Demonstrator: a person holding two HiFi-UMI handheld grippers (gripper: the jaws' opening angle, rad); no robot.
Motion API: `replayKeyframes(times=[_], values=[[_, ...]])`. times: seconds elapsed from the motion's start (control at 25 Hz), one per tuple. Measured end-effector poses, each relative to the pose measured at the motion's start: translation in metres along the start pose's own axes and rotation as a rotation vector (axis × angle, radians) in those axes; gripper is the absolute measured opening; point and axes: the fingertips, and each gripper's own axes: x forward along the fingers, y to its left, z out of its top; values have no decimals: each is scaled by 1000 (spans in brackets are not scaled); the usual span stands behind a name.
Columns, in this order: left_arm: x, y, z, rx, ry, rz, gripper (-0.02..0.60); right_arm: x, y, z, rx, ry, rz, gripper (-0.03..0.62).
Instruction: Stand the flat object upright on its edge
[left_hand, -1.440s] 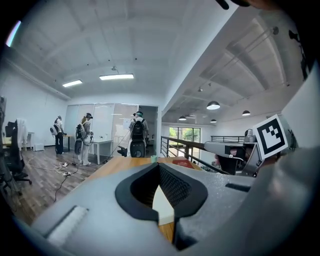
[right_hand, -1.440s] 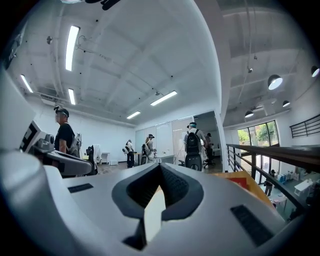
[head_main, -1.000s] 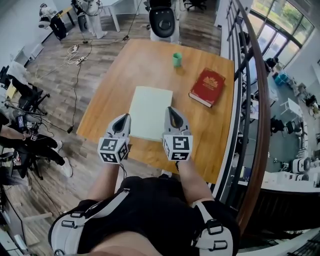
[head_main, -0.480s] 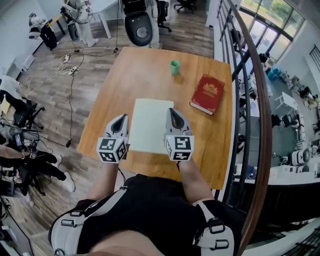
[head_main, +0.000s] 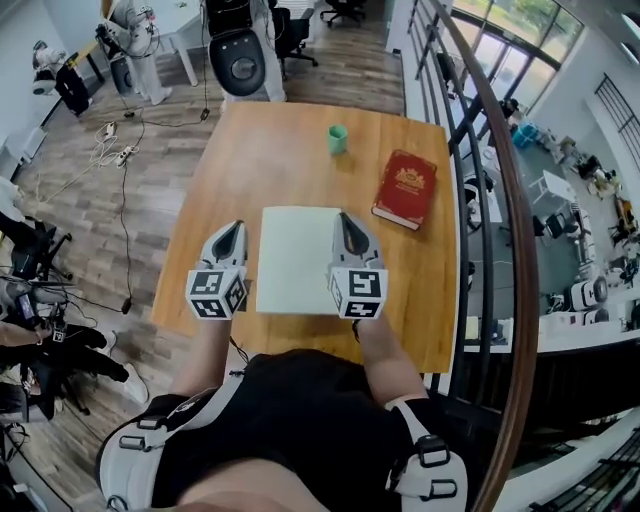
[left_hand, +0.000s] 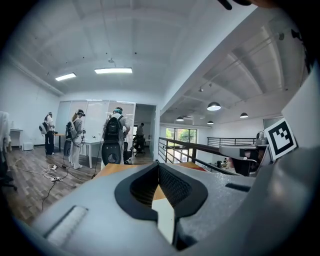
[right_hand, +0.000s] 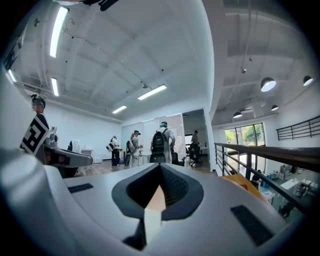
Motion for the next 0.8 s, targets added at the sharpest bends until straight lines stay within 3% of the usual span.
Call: replayKeyframes(times=[0.12, 0.2, 0.32, 0.8], values=[[8, 3, 0, -2, -7, -2, 14, 2, -6, -3, 17, 0, -11, 4], [12, 5, -3, -16, 4, -19, 91, 5, -7, -10, 34, 27, 6, 74], [20, 7, -15, -33, 57, -43, 138, 9, -11, -27, 53, 85, 0, 84], [41, 15, -113, -118, 326, -76, 144, 16, -25, -134, 139, 351, -37, 89]])
